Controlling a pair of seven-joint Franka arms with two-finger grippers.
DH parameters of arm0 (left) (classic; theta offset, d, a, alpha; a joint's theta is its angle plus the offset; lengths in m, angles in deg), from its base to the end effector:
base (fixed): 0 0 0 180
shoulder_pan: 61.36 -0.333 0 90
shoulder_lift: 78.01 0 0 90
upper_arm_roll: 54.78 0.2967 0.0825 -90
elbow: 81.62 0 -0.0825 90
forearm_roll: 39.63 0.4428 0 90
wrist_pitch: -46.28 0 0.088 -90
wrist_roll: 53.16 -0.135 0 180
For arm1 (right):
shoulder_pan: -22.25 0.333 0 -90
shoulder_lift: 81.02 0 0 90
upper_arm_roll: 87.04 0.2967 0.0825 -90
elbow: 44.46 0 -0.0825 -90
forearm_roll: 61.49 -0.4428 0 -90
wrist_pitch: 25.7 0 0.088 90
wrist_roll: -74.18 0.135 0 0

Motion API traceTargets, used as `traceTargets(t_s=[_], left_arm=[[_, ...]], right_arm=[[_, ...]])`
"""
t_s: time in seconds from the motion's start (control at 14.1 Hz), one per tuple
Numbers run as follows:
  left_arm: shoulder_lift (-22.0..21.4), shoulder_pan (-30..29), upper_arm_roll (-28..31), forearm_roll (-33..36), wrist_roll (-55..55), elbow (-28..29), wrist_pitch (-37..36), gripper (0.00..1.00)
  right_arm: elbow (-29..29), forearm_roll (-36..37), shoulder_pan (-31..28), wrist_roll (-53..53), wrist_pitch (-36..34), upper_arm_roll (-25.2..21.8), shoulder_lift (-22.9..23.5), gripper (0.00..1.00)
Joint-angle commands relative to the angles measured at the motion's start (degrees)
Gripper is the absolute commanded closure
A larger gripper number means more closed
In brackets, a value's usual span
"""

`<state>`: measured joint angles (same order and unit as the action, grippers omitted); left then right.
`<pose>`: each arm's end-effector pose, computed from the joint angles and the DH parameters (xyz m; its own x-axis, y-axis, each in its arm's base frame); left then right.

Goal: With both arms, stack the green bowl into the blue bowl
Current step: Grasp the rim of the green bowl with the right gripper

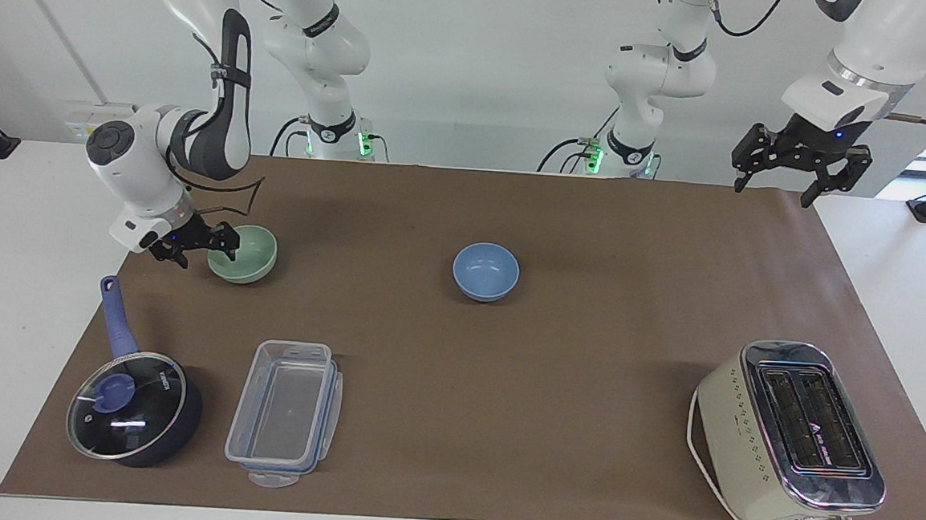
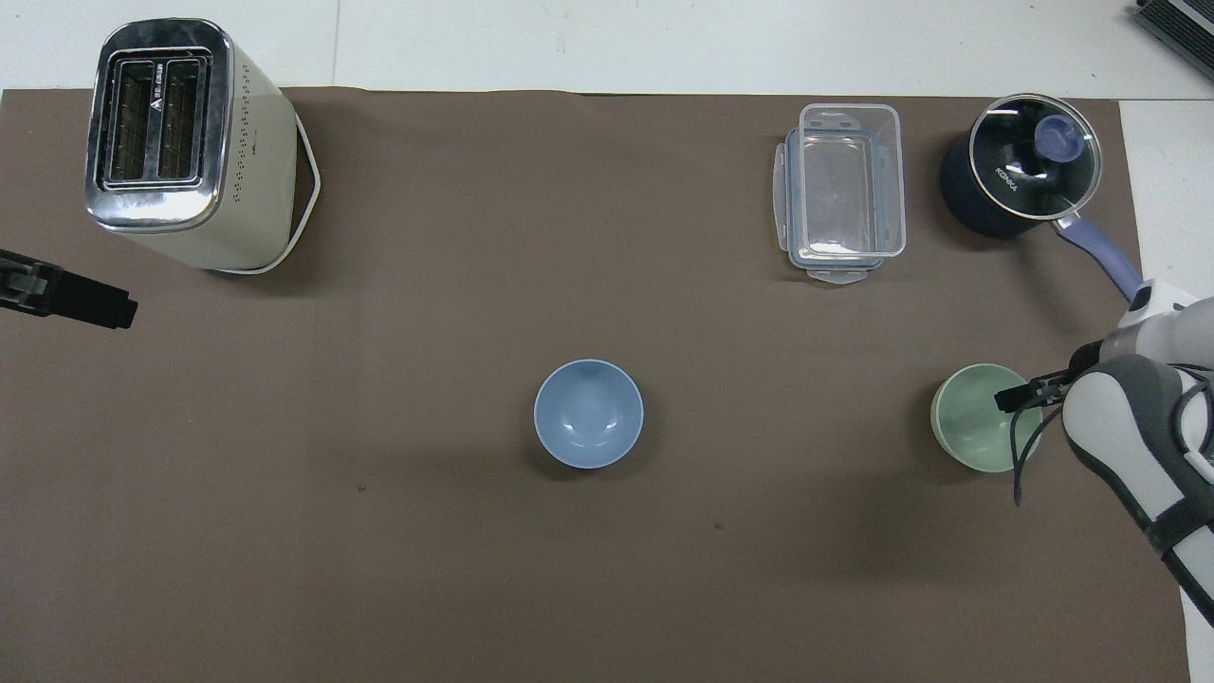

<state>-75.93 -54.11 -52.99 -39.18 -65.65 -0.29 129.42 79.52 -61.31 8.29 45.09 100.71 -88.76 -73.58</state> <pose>0.6083 -0.0573 0.6239 0.9516 -0.3073 -0.0065 -0.3073 -0.9516 -0.0077 0.5609 -0.1579 0.2433 0.9688 0.2346 -0.0793 0.2323 -0.9719 -0.0370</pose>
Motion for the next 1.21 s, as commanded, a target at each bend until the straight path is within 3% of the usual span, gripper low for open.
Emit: traceTargets(t_s=[0.0,0.21,0.28,0.71,0.99,1.13], left_arm=[[-0.8,-0.3,-0.3,0.3,-0.2,3.6,0.4,0.0],[-1.6,-0.4,-0.3,0.3,0.4,6.2,1.7,0.0],[-1.7,-0.4,-0.3,0.3,2.4,6.4,1.3,0.0],[-3.0,-0.5,-0.2,-0.4,6.8,7.3,1.1,0.0],[-3.2,-1.4,-0.2,-1.9,6.7,7.5,1.7,0.0],[-3.1,-1.4,-0.2,-1.9,6.3,7.3,1.8,0.0]], right_arm=[[1.1,-1.1,-0.8,-1.1,0.9,0.5,-0.7,0.41],[1.2,-1.1,-0.8,-0.7,0.9,0.5,-0.7,0.92],[1.2,-1.1,-0.8,0.7,0.9,0.5,-0.7,1.0],[-0.1,-1.1,-0.5,2.3,-0.2,0.5,-0.3,1.0],[-8.9,-3.9,-0.4,1.2,-14.6,0.8,-3.4,1.0],[-10.1,-6.6,-0.1,0.9,-17.3,1.2,-5.9,1.0]])
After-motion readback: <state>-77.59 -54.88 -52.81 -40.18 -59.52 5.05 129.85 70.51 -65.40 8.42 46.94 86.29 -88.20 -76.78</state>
